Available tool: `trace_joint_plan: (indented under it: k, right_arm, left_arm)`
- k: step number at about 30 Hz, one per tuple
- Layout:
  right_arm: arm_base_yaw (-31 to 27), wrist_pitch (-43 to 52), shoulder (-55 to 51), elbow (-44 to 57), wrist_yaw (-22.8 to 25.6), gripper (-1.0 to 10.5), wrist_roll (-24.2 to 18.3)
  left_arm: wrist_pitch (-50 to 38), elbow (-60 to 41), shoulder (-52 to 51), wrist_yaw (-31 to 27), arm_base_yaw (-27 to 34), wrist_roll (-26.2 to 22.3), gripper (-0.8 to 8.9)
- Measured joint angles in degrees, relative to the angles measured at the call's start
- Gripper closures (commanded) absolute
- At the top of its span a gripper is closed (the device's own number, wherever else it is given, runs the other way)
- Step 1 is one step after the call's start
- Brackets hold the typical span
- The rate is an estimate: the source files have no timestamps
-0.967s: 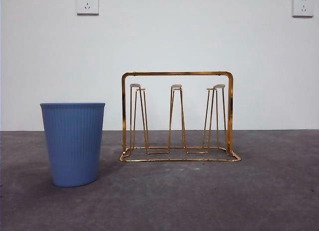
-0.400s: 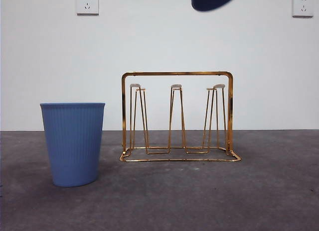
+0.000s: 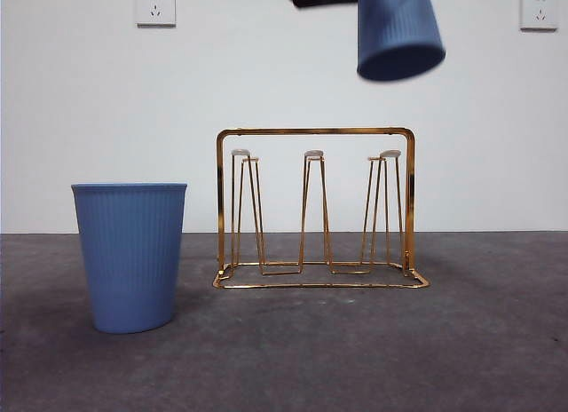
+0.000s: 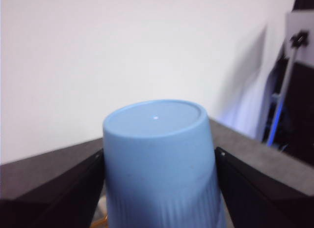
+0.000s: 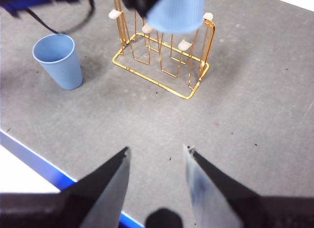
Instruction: Pick up cup 1,put cup 1 in the cup rack,pick up cup 2,put cup 2 in the cup rack
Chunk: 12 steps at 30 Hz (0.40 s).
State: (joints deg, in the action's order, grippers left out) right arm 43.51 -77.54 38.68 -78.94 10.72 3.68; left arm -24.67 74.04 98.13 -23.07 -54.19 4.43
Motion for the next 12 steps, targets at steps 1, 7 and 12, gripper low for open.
trace_joint_plan:
  k: [1,7,12]
  right_arm:
    - [0.0,0.0,0.0,0.0,0.0,7.6,0.0]
    - [0.0,0.0,-0.2,0.0,0.0,7.6,0.0]
    - [0.0,0.0,-0.2,0.0,0.0,7.6,0.0]
  left_arm:
    - [0.0,0.0,0.7,-0.4,0.1,-0.1,8.22]
    - [-0.9,0.0,3.9,-0.5,0.9,-0.4,8.22]
    - [-3.8,0.0,5.5,-0.8,1.7,-0.4,8.22]
